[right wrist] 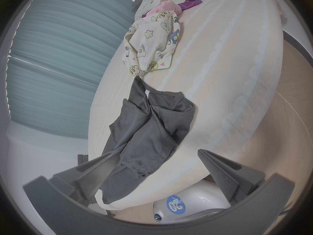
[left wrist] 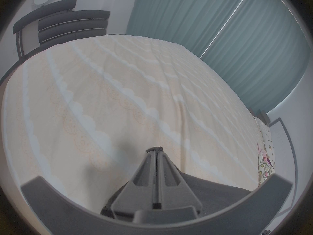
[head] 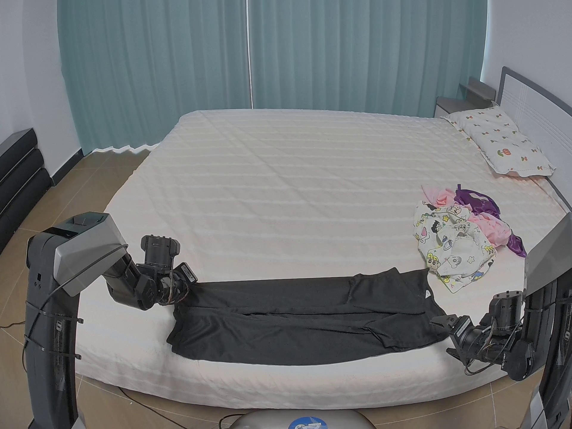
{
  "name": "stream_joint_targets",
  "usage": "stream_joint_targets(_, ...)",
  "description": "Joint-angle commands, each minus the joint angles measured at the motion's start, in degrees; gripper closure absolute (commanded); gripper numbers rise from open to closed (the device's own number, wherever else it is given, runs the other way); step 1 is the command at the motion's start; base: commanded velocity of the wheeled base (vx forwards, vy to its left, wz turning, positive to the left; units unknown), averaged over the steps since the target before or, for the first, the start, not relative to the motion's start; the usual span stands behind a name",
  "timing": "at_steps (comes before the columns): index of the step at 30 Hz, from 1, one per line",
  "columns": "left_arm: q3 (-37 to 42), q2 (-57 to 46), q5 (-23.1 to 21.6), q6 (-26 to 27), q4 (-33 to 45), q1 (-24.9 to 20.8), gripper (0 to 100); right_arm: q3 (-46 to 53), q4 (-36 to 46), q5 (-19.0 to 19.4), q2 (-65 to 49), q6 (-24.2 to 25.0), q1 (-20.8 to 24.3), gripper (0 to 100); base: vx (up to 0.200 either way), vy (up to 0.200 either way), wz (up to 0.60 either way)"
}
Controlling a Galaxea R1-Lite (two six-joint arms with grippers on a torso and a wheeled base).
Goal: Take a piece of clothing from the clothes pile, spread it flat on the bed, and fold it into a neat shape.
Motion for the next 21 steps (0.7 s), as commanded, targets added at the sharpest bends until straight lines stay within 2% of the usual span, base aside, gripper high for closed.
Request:
stream_joint_targets(1, -0.10, -0.12, 0.02, -0.03, -0.16, 0.01, 100, -0.01, -1.05, 0.04, 0.10, 0.00, 0.04, 0, 0.000, 0.000, 0.00)
stream_joint_targets(6, -0.10, -0.48, -0.07, -0.11, -0.33, -0.08, 100, -0.01, -1.05, -0.05, 0.01, 0.00, 0.04, 0, 0.000, 0.000, 0.00)
stream_joint_targets(7, 0.08, -0.83, -0.16, -0.20, -0.42, -0.08, 0, -0.01, -1.05, -0.05, -0.25, 0.00, 0.04, 0, 0.000, 0.000, 0.00)
stream_joint_targets(11, 0.26, -1.71, -0.33, -0.55, -0.42, -0.08, 0, -0.19, -1.05, -0.31, -0.78, 0.00, 0.04, 0, 0.000, 0.000, 0.00)
stream_joint_targets(13, 0.78, -4.26, -1.04, -3.45, -0.33, 0.10, 0, -0.54, -1.05, -0.66, -0.96, 0.00, -0.31, 0, 0.000, 0.000, 0.00)
stream_joint_targets(16, 2.01, -7.42, -4.20, -6.00, -0.07, 0.71, 0, -0.89, -1.05, -0.49, -0.78, 0.00, -0.22, 0, 0.000, 0.000, 0.00)
stream_joint_targets(21, 4.83, -11.29, -6.66, -6.27, -0.07, 1.06, 0, -1.07, -1.05, -0.66, -0.52, 0.17, 0.66, 0, 0.000, 0.000, 0.00)
